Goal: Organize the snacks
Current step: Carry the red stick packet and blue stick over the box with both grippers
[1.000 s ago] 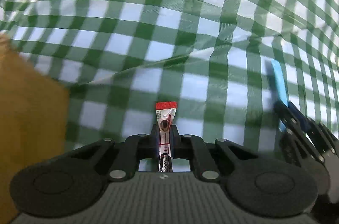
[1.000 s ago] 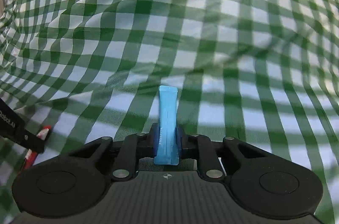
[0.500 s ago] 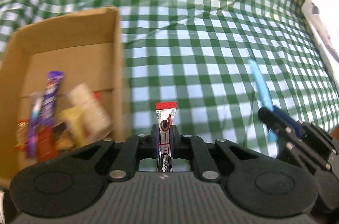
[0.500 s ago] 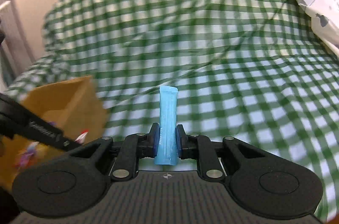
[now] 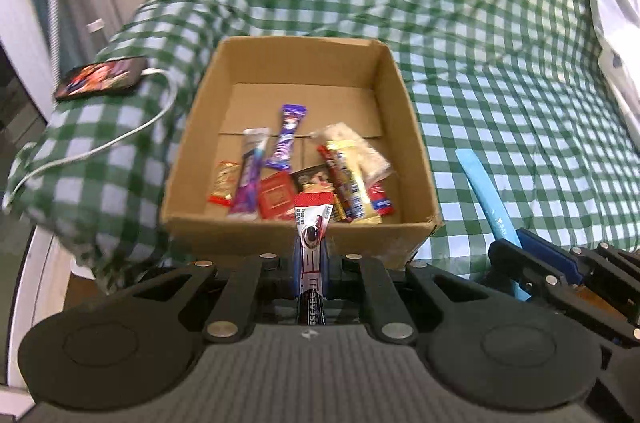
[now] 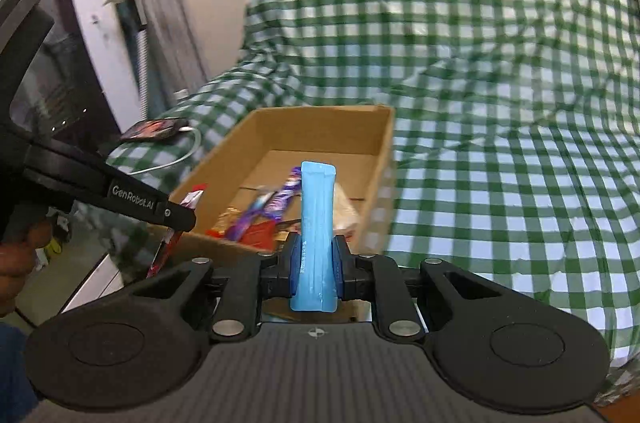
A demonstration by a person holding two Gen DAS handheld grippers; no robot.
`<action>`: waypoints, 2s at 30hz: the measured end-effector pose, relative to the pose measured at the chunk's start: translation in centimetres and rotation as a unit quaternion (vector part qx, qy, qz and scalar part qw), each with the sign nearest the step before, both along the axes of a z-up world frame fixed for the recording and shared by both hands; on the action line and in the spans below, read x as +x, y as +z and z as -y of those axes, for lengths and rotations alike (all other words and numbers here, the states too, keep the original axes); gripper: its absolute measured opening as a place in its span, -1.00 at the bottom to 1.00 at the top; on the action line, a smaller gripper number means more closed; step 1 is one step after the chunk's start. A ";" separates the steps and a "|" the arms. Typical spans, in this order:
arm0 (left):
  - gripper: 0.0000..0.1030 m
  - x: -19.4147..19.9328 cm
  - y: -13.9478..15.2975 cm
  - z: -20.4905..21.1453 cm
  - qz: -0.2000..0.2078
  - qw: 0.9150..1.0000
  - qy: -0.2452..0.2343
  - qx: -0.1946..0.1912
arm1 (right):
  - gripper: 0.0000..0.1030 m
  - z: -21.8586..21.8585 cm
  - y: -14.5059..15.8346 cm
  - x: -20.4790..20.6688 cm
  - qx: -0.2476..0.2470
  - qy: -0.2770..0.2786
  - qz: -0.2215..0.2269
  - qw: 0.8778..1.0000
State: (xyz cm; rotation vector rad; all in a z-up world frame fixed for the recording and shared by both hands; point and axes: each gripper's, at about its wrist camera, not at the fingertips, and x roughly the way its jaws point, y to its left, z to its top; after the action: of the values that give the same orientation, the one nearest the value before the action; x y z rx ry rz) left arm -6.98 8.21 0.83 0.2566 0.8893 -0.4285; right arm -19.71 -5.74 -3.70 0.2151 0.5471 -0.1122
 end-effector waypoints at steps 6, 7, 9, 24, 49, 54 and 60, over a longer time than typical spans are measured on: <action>-0.80 -1.8 1.0 -3.5 0.013 0.999 0.013 -0.036 | -0.66 -3.6 2.1 -1.9 -0.041 0.016 0.019 0.999; -0.80 -2.1 1.2 -4.0 0.016 0.999 0.013 -0.040 | -0.66 -4.1 2.3 -2.2 -0.046 0.017 0.021 0.999; -0.80 -2.6 1.5 -4.4 0.019 0.999 0.013 -0.048 | -0.66 -4.7 2.6 -2.7 -0.055 0.017 0.025 0.998; -0.80 -4.0 2.5 -4.9 0.037 0.997 0.012 -0.065 | -0.66 -5.8 3.2 -4.2 -0.081 0.013 0.032 0.996; -0.80 -1.0 1.0 -4.0 0.009 0.998 0.015 -0.052 | -0.66 -5.1 2.1 -2.3 -0.069 0.018 -0.006 0.997; -0.79 0.4 0.8 -3.8 0.007 0.999 0.018 -0.051 | -0.66 -4.6 1.9 -1.3 -0.065 0.014 -0.016 0.998; -0.79 2.9 0.9 -3.2 0.006 0.998 0.024 -0.052 | -0.66 -4.2 1.6 0.7 -0.061 0.014 -0.028 0.998</action>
State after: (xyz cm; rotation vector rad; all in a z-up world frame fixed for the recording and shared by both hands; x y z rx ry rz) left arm -4.06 11.44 1.77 0.1421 0.8565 -0.4265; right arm -18.96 -1.56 -2.08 0.0857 0.5968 -0.1250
